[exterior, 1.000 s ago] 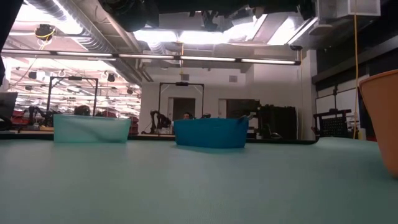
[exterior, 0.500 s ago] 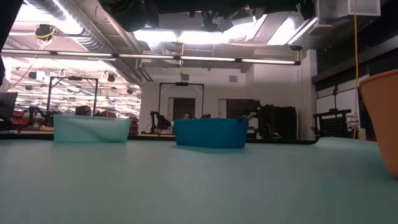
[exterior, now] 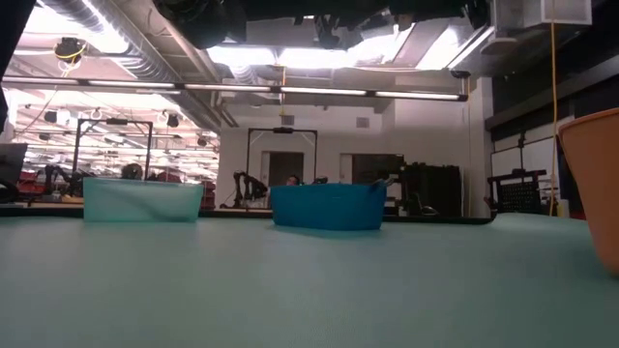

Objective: Sort silverware by color (type)
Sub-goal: Put the orange fork into the orange bin

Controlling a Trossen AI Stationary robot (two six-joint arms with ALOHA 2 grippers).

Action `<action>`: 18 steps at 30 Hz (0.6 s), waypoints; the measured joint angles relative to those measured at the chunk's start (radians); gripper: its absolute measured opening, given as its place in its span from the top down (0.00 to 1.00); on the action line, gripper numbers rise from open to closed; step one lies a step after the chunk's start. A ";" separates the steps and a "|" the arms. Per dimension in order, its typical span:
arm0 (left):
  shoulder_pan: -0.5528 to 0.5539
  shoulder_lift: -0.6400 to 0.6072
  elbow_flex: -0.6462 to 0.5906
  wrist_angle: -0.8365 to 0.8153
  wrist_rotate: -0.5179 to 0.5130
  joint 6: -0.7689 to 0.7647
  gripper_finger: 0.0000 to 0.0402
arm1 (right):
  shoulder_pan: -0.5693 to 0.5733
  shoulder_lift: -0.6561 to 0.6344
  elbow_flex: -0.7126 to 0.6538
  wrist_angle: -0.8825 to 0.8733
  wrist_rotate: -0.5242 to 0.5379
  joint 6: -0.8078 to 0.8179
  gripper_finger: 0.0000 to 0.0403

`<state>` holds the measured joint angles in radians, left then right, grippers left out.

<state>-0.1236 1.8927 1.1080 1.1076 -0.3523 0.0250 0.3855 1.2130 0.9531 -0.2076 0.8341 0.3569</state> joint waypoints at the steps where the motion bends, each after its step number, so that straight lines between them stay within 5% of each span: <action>1: -0.002 0.000 0.000 0.000 -0.001 0.000 0.63 | 0.000 -0.007 0.000 -0.013 0.000 0.001 0.91; 12: -0.006 0.000 0.000 -0.003 0.001 0.002 0.62 | 0.000 -0.116 0.000 -0.171 -0.130 0.008 0.91; 18: -0.005 -0.001 0.000 -0.055 0.085 -0.050 0.62 | 0.000 -0.175 0.000 -0.343 -0.252 0.063 0.91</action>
<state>-0.1287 1.8916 1.1083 1.0529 -0.2675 -0.0250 0.3855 1.0376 0.9535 -0.5504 0.5816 0.4200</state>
